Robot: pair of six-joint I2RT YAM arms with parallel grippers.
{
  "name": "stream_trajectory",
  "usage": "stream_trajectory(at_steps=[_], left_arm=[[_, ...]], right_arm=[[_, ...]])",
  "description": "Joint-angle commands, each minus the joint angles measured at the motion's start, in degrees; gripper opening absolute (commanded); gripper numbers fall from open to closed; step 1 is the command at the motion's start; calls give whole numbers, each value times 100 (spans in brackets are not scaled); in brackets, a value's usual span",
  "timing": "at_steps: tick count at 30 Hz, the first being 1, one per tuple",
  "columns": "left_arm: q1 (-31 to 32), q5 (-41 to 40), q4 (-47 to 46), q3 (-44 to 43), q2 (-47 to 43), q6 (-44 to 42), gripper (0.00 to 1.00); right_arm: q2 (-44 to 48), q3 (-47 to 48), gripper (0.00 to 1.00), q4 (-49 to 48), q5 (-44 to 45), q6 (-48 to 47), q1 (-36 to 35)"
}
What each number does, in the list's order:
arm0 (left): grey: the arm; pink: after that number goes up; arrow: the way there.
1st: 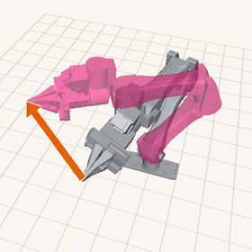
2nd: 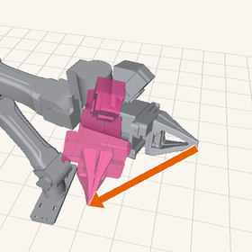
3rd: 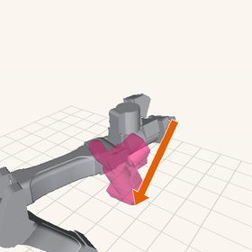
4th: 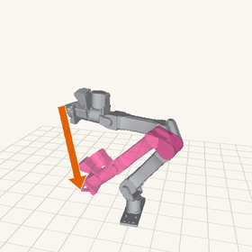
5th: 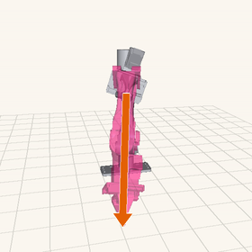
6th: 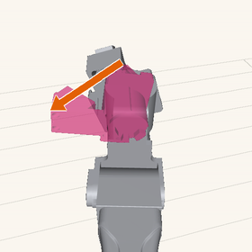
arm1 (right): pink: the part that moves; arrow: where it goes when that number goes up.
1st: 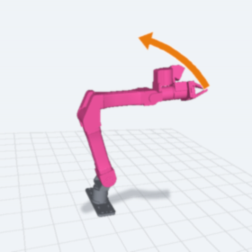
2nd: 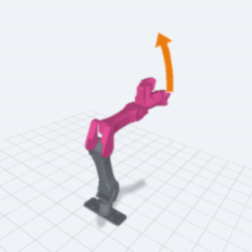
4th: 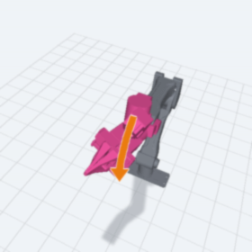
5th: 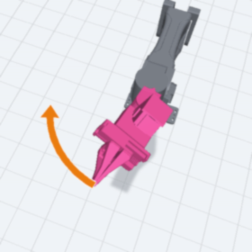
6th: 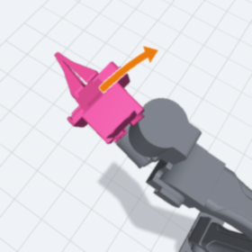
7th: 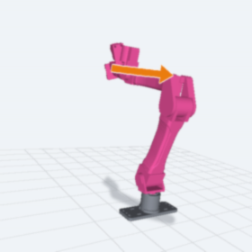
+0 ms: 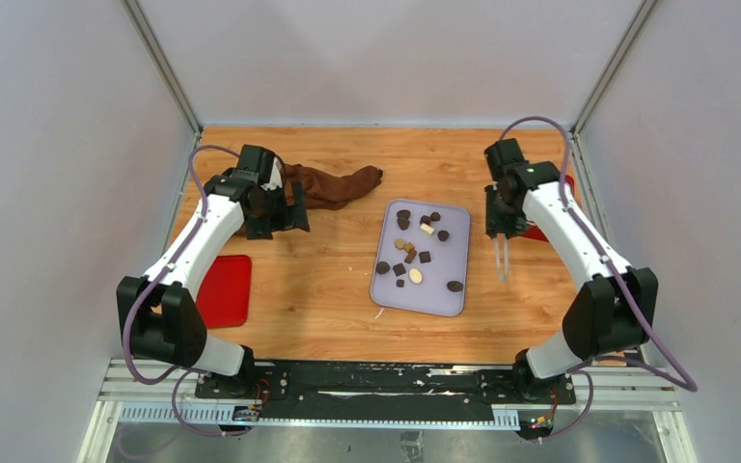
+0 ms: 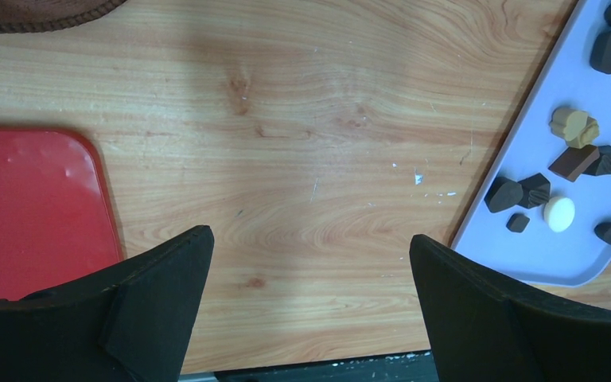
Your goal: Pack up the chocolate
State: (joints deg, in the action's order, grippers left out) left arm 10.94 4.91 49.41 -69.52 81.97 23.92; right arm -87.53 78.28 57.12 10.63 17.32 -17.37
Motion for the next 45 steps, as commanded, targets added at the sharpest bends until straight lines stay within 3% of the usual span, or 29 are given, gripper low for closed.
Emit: stream_trajectory(at_steps=[1, 17, 33, 36, 40, 45], left_arm=[[-22, 28, 42, 79, -130, -79, 99], [-22, -25, 104, 105, -201, -108, 99], [-22, -50, 104, 76, -223, -46, 99], [-22, -67, 104, 102, -249, -32, 99], [-22, -60, 104, 114, -231, -12, 99], [-22, -52, 104, 90, -207, -10, 99]], right_arm=[[275, -269, 0, 96, 99, -227, 719], [-64, -734, 4, -358, -78, -449, 1343], [-695, -355, 7, -534, -269, -514, 1393], [-618, -389, 11, -529, -305, -517, 1394], [-542, -434, 24, -493, -331, -486, 1394], [-502, -454, 31, -475, -344, -478, 1394]])
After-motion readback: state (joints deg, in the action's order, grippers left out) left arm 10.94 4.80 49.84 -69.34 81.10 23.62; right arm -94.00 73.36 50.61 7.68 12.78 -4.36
